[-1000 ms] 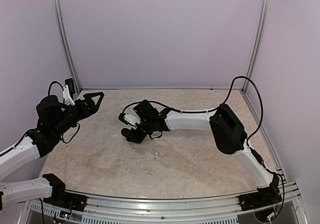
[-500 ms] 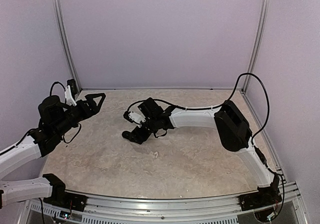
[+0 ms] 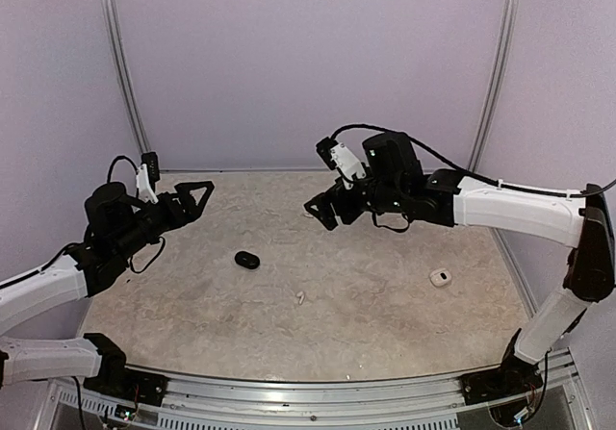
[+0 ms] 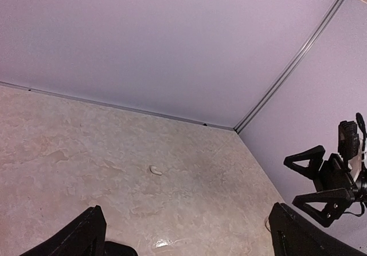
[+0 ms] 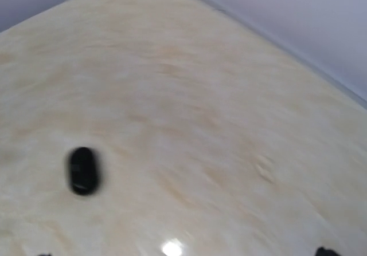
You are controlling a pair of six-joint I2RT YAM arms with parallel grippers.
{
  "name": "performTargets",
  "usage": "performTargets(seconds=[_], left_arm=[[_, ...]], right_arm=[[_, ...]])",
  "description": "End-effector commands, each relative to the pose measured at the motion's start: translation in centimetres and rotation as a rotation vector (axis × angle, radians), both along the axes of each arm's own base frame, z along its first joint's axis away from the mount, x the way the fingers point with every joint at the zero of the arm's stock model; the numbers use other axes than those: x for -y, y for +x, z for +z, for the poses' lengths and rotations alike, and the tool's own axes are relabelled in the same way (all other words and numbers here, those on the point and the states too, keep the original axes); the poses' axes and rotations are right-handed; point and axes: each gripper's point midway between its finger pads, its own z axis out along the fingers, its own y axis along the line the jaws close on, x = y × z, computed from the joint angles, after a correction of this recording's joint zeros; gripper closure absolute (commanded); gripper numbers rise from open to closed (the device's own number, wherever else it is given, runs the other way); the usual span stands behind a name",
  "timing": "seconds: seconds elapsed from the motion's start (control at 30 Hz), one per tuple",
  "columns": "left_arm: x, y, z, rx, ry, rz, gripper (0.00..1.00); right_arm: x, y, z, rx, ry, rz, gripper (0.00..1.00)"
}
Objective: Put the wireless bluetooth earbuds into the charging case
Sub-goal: Move the charging case to the center of the board.
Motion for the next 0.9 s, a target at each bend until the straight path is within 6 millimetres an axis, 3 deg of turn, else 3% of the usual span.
performTargets(seconds=[0.0, 0.2, 0.37, 0.53, 0.87], left_arm=[[0.7, 0.1, 1.0, 0.052, 0.004, -0.016, 0.01], [1.3, 0.2, 0.9, 0.059, 0.010, -0.037, 0.01], [2.8, -0.1, 0.7, 0.063, 0.012, -0.118, 0.01], [3.7, -0.1, 0.0, 0.049, 0.014, -0.157, 0.01], [3.8, -0.4, -0.5, 0.047, 0.032, -0.173, 0.01]], right_arm=[[6.8, 0.2, -1.2, -0.077, -0.012, -0.230, 0.00], [15.3, -3.1, -4.5, -0.265, -0.034, -0.341, 0.01], [22.4, -4.9, -9.4, -0.458, -0.035, -0.490, 0.01], [25.5, -6.2, -14.2, -0.600, -0.087, -0.599, 0.00], [29.2, -5.0, -19.6, -0.734, -0.248, -0.736, 0.01]])
